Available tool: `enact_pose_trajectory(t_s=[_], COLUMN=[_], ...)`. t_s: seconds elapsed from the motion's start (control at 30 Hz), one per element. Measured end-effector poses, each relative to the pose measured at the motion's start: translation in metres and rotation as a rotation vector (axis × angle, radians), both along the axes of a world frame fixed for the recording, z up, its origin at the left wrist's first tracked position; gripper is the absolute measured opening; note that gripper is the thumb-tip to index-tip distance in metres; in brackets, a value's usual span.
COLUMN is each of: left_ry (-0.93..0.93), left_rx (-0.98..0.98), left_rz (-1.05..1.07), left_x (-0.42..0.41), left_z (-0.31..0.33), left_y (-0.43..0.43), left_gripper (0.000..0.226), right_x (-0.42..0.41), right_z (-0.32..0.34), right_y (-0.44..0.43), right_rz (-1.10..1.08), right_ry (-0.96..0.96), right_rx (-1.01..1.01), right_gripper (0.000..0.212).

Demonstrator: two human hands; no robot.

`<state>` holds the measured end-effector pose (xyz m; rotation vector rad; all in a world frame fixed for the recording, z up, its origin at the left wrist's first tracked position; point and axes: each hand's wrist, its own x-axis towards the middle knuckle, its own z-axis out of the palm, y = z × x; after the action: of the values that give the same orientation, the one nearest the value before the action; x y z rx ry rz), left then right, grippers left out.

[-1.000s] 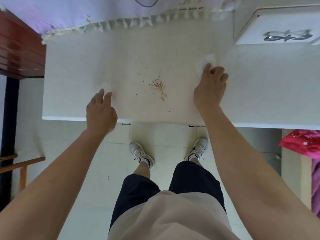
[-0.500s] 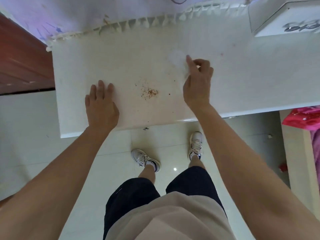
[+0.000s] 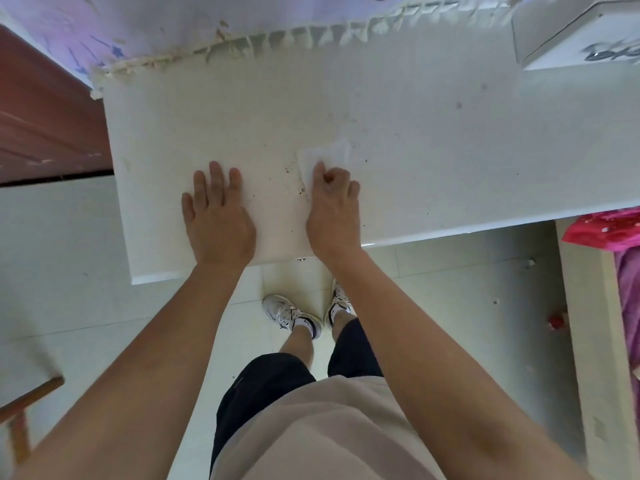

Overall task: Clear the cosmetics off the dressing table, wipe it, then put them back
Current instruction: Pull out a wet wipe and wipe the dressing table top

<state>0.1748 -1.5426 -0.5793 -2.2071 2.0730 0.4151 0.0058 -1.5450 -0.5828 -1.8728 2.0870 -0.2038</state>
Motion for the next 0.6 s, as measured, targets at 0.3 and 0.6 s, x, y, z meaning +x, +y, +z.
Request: enact_pose_trajectory(t_s=[0.3,0.6], left_ry=[0.026,0.010], left_rx=[-0.042,-0.029], left_rz=[0.003,0.043], left_x=[0.000,-0.005], left_z=[-0.001,0.002], left_y=[0.001,-0.001], left_gripper=[0.060,0.060], right_x=[-0.152,-0.110], right_z=[0.032,-0.004], right_y=[-0.083,-0.101], right_rz=[-0.665,-0.376], right_ry=[-0.170,0.092], right_rx=[-0.330,-0.055], right_gripper=[0.059,0.063])
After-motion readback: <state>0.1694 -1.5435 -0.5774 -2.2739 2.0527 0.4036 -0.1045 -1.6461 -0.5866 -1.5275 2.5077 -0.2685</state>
